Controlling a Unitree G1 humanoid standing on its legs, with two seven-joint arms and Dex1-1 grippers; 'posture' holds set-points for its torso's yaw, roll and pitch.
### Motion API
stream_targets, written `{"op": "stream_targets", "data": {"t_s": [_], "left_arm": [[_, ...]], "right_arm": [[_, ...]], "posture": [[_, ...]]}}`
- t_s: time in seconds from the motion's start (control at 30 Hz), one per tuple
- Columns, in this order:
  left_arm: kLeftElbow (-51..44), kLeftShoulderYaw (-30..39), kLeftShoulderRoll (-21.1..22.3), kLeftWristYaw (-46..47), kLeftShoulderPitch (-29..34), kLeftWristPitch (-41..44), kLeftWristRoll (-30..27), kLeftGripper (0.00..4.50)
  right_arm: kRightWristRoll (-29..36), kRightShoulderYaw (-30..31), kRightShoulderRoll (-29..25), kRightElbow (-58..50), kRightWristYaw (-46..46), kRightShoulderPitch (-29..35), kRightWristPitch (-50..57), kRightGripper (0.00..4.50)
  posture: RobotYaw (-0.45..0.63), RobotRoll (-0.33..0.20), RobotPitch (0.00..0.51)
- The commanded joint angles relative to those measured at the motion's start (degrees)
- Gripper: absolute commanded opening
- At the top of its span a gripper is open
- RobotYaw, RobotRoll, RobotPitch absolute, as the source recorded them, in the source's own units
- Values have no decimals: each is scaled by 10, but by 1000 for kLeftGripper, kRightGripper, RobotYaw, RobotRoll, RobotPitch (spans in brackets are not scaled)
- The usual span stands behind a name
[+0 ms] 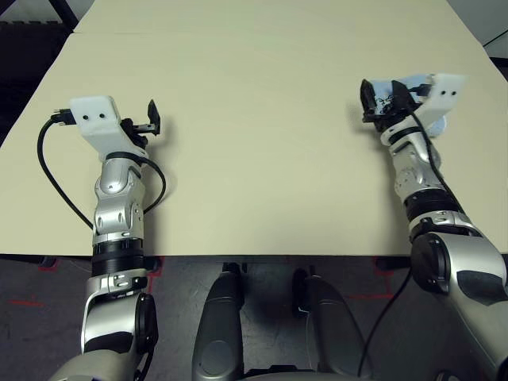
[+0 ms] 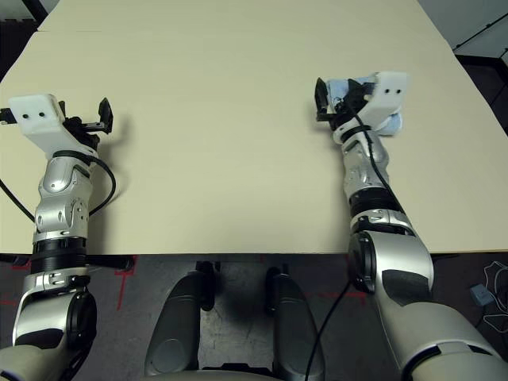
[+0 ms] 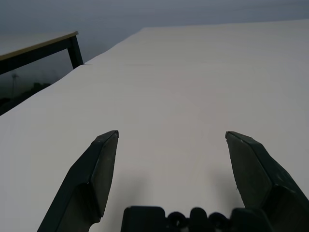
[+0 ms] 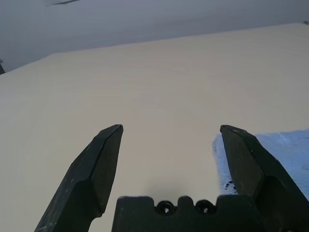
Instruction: Fold the towel and set it aside.
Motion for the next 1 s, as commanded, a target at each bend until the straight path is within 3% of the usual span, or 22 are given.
{"op": "stream_targets", "data": {"t_s": [0.03,0.37,1.0], "left_arm": [[39,1,3,-9,-2,-36,-2,4500],[69,-10,22,-141,-16,-52,-48,4500],[111,-8,30,-139,-17,-47,-49,4500]], "right_arm": [[-4,-8,-3,11,-7,12,-21,4488],[-12,-15,-27,15,-43,39,-23,4488],[-31,-10,-20,39,-45,23,-5,4488]], "posture": [[48,0,203],[28,0,189],[18,0,164]]}}
